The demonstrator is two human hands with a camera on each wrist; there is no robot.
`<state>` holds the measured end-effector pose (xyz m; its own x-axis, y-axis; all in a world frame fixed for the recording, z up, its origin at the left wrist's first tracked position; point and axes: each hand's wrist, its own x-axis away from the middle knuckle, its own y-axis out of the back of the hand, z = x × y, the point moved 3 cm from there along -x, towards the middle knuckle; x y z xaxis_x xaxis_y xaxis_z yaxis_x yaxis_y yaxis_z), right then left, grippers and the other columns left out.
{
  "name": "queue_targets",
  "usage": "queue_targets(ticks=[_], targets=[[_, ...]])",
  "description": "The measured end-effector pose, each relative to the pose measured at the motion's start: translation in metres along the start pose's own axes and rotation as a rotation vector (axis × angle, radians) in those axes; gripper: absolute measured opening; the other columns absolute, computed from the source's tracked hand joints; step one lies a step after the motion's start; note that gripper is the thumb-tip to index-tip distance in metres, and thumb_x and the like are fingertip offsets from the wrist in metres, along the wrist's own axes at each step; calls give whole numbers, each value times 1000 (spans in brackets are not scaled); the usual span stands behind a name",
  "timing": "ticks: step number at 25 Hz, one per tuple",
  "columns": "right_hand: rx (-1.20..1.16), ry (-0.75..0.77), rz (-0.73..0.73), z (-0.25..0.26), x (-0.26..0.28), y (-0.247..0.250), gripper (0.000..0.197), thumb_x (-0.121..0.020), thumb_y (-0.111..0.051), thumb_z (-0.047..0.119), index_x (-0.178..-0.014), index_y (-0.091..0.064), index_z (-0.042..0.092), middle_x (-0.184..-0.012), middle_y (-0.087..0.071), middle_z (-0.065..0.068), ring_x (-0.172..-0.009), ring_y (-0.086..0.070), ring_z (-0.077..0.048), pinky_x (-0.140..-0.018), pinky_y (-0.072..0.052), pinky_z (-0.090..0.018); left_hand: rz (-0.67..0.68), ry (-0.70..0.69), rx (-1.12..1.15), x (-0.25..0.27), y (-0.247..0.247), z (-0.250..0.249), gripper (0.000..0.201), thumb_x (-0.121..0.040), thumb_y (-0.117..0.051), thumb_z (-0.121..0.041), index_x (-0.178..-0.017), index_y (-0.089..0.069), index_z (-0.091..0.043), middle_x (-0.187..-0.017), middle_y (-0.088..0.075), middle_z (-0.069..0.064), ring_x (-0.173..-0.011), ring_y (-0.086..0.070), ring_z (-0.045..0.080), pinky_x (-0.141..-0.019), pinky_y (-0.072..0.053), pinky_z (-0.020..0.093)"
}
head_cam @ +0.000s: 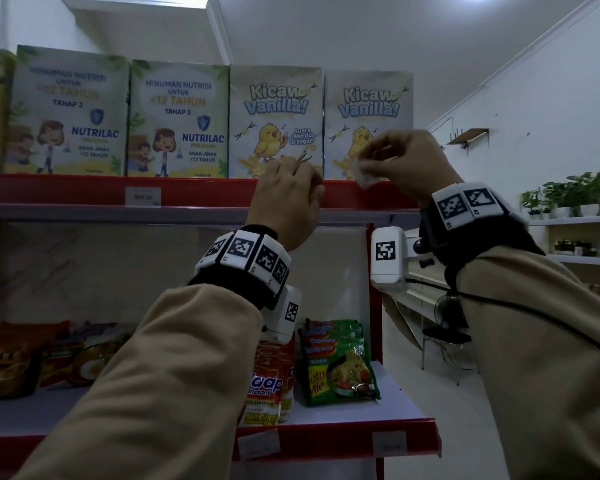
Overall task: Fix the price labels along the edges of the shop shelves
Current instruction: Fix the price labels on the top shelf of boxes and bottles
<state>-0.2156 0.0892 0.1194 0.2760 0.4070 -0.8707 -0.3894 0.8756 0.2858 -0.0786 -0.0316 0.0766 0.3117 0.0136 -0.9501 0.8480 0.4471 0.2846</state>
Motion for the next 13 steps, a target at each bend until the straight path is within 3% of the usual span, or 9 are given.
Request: queue_targets(ticks=[3,6,8,10,13], targets=[[-444,-54,-113,7,5,-10,18,-80,-73,9,-96,-65,4,-92,-68,-12,-74,-66,-14,-70,-56,-24,2,19,77,0,0,1,34,-101,-36,-32,-116,-56,-9,-113,-56,11,-107,-45,27,-99,-26,33],[-700,-107,-83,10,15,-31,15,-81,-69,0,-89,-57,5,-93,-66,-17,-80,-68,-22,-75,-58,-30,-48,95,271,0,3,0,41,-101,-35,-40,-122,-52,-9,-113,-59,11,-108,-48,26,-91,-32,31],[-722,-128,-58,9,21,-42,20,-80,-70,-2,-91,-56,7,-96,-65,-18,-84,-67,-25,-79,-59,-34,-82,144,356,-2,4,0,41,-100,-36,-42,-121,-49,-10,-106,-60,10,-100,-50,24,-82,-36,32],[-685,-140,-46,7,24,-49,24,-79,-71,-1,-96,-56,7,-104,-65,-22,-93,-67,-31,-85,-57,-42,-86,168,337,-4,3,1,33,-100,-38,-37,-110,-52,-9,-97,-59,10,-89,-48,21,-73,-32,29],[-533,-117,-23,7,22,-51,16,-82,-67,0,-92,-58,10,-105,-66,-25,-97,-67,-35,-89,-55,-47,-100,160,303,-7,1,5,22,-99,-42,-24,-99,-55,-6,-91,-60,12,-84,-47,25,-70,-30,30]])
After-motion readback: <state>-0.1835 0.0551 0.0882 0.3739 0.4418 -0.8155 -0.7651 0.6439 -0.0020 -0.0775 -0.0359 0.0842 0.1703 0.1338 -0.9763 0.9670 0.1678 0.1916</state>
